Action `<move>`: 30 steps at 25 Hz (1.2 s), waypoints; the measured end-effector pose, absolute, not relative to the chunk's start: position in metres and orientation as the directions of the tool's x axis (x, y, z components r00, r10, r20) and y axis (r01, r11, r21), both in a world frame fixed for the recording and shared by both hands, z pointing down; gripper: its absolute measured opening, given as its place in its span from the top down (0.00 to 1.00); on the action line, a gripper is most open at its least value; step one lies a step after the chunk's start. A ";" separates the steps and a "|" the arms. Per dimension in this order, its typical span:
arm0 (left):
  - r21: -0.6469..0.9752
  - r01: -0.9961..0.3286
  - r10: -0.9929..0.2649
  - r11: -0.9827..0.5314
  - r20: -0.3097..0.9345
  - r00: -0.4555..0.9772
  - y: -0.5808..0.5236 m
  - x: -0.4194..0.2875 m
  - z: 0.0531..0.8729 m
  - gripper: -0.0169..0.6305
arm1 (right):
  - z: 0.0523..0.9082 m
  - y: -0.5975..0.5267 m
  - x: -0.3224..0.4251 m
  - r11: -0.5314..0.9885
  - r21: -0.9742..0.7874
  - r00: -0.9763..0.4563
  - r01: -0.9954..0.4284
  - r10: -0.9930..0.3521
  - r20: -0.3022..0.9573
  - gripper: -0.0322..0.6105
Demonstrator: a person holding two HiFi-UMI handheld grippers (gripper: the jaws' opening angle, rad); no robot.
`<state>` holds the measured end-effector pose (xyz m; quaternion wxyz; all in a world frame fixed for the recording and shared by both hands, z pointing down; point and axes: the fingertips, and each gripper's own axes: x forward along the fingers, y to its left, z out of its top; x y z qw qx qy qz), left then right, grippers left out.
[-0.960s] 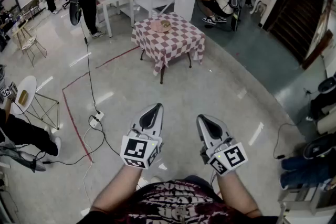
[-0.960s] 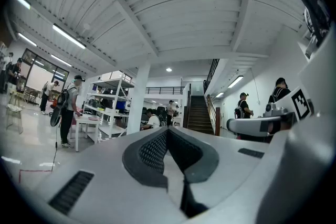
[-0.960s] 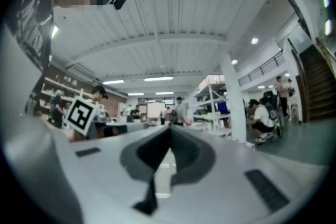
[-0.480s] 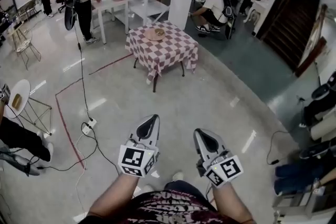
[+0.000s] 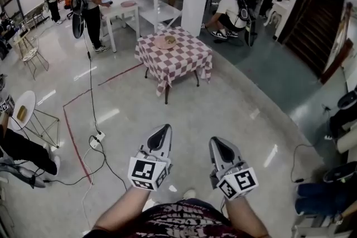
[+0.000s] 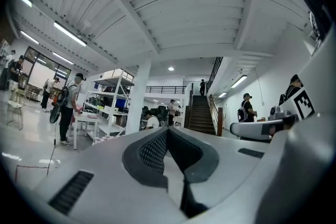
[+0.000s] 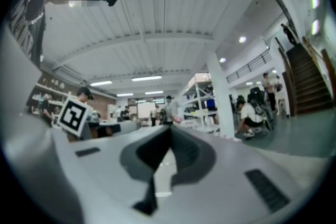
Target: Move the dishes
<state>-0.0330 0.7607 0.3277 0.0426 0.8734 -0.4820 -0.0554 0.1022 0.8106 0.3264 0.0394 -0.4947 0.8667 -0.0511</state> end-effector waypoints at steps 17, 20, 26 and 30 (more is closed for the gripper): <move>0.042 -0.888 -0.889 -0.458 -0.049 0.456 0.718 0.051 0.328 0.94 | 0.335 0.753 0.179 0.595 -0.123 -0.597 -0.794 -0.802 -0.020 0.90; 0.042 -0.893 -0.894 -0.448 -0.026 0.447 0.714 0.054 0.339 0.94 | 0.344 0.742 0.196 0.550 -0.153 -0.553 -0.821 -0.833 -0.025 0.90; 0.105 -0.911 -0.916 -0.398 0.014 0.401 0.699 0.039 0.360 0.94 | 0.361 0.724 0.206 0.536 -0.145 -0.541 -0.832 -0.841 -0.005 0.90; 0.109 -0.908 -0.913 -0.404 0.016 0.408 0.676 0.039 0.370 0.94 | 0.370 0.705 0.207 0.526 -0.155 -0.533 -0.836 -0.846 0.001 0.90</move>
